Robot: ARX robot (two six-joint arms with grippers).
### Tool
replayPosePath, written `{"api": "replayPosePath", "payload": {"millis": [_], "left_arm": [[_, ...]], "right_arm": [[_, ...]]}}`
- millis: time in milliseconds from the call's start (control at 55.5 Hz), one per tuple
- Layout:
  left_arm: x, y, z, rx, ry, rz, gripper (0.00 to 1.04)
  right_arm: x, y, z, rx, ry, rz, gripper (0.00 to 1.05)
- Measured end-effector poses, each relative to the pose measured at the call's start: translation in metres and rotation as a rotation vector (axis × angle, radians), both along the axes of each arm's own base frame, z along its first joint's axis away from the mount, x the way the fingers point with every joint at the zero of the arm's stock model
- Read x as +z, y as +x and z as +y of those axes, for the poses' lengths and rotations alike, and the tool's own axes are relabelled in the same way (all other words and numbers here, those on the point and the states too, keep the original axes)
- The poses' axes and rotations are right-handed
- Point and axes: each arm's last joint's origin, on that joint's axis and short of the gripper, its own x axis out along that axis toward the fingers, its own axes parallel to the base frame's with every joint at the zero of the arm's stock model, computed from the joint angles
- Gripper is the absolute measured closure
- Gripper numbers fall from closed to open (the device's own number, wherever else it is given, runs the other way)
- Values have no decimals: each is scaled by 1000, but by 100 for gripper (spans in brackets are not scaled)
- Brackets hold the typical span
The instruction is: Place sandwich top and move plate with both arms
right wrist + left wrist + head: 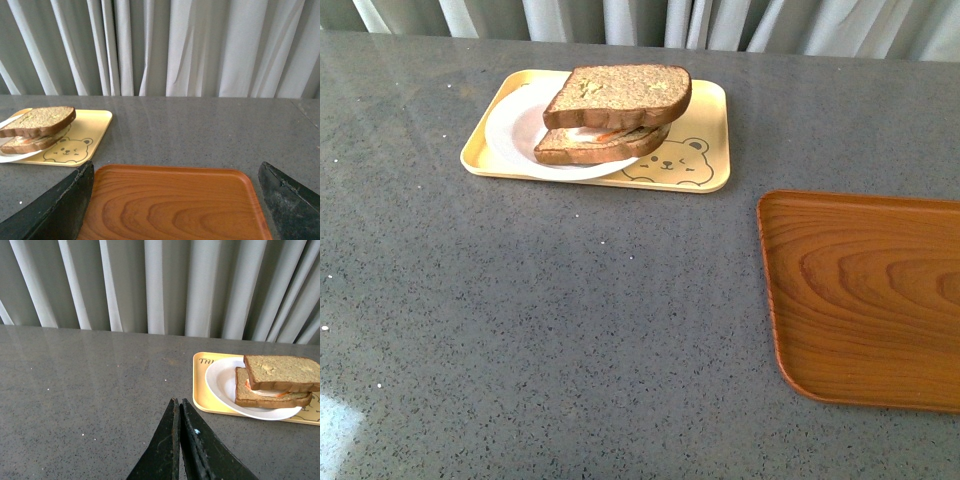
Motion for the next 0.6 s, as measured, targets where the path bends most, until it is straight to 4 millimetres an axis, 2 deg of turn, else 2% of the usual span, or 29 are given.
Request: {"api": "replayPosePath", "payload": {"millis": [595], "left_arm": [[5, -24, 0, 0, 0, -17, 103]], "right_arm": [[0, 0, 0, 0, 0, 0, 9]]}}
